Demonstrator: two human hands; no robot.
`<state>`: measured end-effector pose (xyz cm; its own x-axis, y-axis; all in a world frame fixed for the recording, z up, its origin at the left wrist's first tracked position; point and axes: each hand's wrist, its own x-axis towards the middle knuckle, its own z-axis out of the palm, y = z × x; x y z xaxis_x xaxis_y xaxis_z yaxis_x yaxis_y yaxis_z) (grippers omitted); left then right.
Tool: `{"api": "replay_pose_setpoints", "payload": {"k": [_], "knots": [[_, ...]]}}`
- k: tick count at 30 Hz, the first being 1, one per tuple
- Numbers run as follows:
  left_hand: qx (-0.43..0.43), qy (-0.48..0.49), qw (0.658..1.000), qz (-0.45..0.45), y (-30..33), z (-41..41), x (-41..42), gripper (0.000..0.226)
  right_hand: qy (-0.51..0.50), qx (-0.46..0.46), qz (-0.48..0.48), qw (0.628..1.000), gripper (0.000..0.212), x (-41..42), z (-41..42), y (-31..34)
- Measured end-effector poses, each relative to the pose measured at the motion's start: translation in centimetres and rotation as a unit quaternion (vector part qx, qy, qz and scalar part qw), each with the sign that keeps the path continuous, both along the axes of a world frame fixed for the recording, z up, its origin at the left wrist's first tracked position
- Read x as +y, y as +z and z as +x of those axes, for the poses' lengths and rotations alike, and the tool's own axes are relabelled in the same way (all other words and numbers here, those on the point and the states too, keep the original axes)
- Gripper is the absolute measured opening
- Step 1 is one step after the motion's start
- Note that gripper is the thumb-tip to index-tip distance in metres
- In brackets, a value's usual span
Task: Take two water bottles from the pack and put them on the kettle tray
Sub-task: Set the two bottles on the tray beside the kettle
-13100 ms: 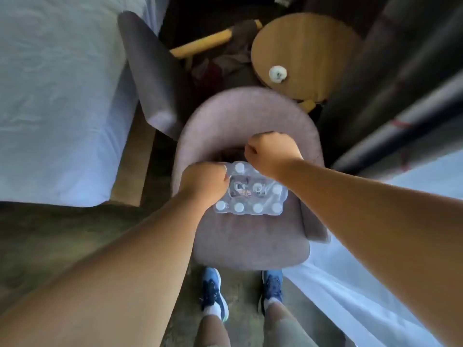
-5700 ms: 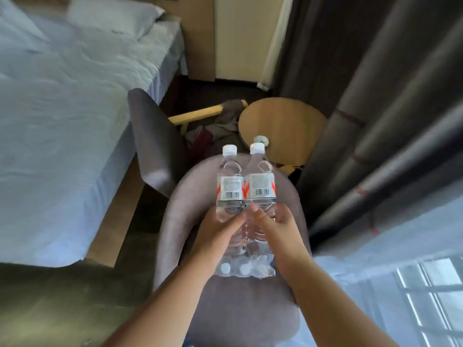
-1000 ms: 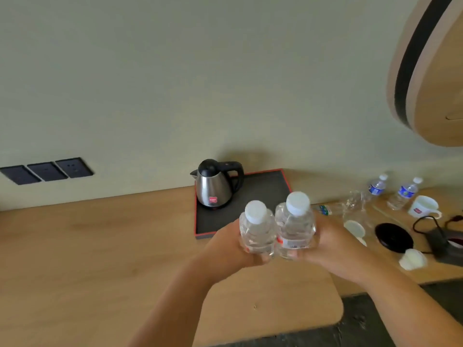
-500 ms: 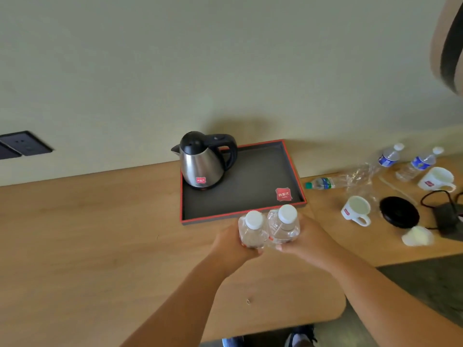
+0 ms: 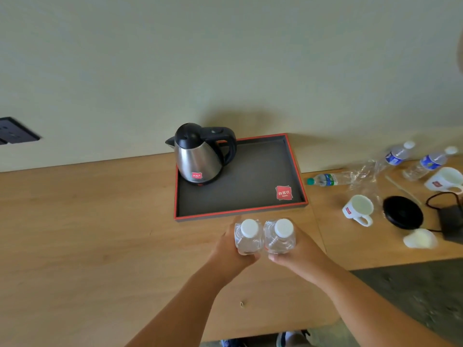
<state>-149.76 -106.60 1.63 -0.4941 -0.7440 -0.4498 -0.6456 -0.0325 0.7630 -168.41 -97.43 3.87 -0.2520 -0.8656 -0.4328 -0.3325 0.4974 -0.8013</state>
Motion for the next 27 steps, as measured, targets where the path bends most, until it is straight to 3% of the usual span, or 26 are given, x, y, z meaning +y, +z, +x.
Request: {"api": "replay_pose_setpoints", "payload": {"k": [2,4,8,10,14,16,19,27], "knots": [[0.005,-0.033,0.999,0.013,1.5,0.1,-0.2,0.124,0.014,-0.009,0.010,1.000,0.057,-0.2,-0.3,1.3],[0.014,-0.053,0.998,-0.003,3.8,0.8,-0.4,0.138,0.036,0.007,0.005,0.999,0.059,-0.4,-0.7,3.1],[-0.008,-0.107,0.978,-0.177,9.2,2.2,-0.9,0.101,0.050,0.119,-0.005,0.992,0.091,-0.6,-1.1,7.9],[-0.045,-0.135,0.954,-0.264,10.9,2.3,-1.3,0.078,0.081,0.184,-0.026,0.979,0.083,-0.9,-0.9,10.1],[-0.149,-0.207,0.905,-0.340,13.2,0.9,-1.7,0.047,0.136,0.318,-0.004,0.938,0.049,-1.6,0.1,13.3],[-0.186,-0.237,0.889,-0.346,13.2,0.0,-1.6,0.040,0.141,0.360,0.008,0.922,0.029,-1.6,0.6,13.9],[-0.205,-0.257,0.884,-0.332,12.6,-0.9,-1.3,0.031,0.144,0.422,0.009,0.895,0.021,-1.3,1.3,13.7],[-0.172,-0.240,0.908,-0.297,11.1,-1.2,-0.3,0.027,0.117,0.383,0.007,0.916,0.018,-1.4,2.9,11.4]]}}
